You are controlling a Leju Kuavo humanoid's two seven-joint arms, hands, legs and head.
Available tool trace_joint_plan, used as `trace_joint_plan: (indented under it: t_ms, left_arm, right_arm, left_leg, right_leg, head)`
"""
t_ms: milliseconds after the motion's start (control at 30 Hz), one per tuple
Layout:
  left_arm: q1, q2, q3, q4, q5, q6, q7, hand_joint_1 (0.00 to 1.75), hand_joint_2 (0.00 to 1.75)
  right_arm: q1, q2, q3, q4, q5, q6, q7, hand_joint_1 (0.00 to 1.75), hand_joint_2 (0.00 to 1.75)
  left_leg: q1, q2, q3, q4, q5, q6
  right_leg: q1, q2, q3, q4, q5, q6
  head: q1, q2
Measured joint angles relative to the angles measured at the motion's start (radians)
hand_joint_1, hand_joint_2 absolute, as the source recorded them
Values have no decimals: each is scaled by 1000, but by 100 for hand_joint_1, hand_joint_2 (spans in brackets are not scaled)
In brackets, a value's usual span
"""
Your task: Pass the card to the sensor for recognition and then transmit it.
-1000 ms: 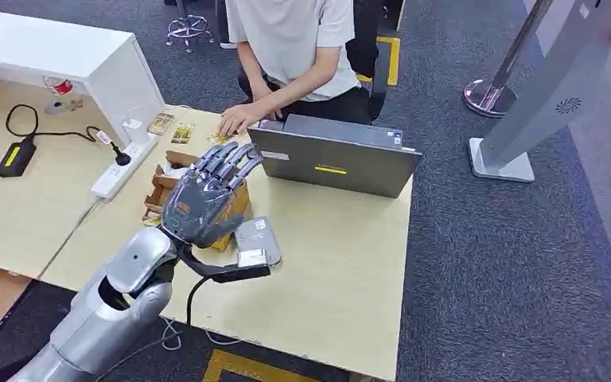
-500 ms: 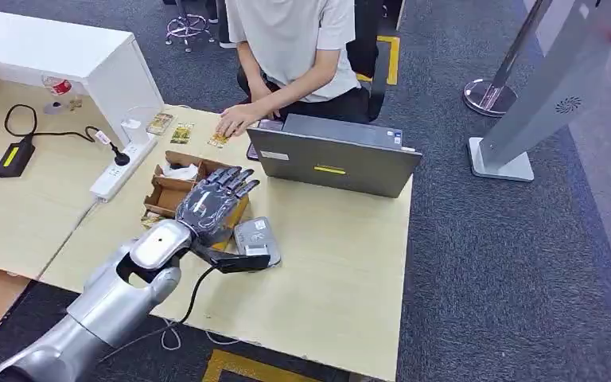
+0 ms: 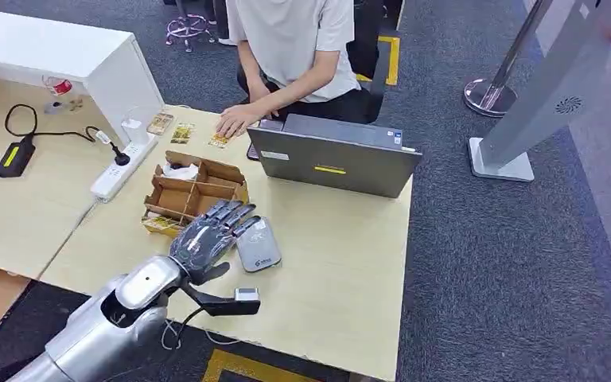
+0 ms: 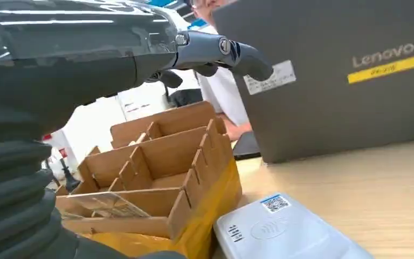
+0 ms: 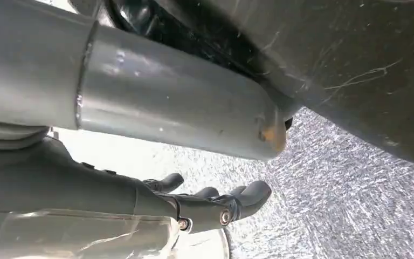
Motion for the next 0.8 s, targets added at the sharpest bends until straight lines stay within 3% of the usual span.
trace_joint_plan:
  t_ms: [167, 333, 467, 800]
  left_arm:
    - [76, 14, 5, -69, -14, 65, 18, 0, 175]
    - [111, 16, 8, -102, -19, 72, 21, 0, 175]
    - [131, 5, 43, -106, -50, 96, 61, 0, 175]
    - [80, -42, 172, 33, -97, 104, 80, 0, 175]
  right_arm:
    - [2, 0, -5, 0, 0, -1, -3, 0, 0]
    - [2, 0, -7, 0, 0, -1, -3, 0, 0]
    - [2, 0, -7, 0, 13, 6, -5, 0, 0]
    - [1, 0, -5, 0, 53, 34, -17, 0, 0]
  left_leg:
    - [0, 0, 0, 0, 0, 0]
    - [0, -1, 0, 0, 0, 0]
    - [0, -1, 0, 0, 0, 0]
    - [0, -1, 1, 0, 0, 0]
  right_leg:
    - [0, 0, 0, 0, 0, 0]
    - [0, -1, 0, 0, 0, 0]
    - [0, -1, 0, 0, 0, 0]
    - [0, -1, 0, 0, 0, 0]
  head:
    - [1, 0]
    - [1, 0]
    - [0, 0]
    - [1, 0]
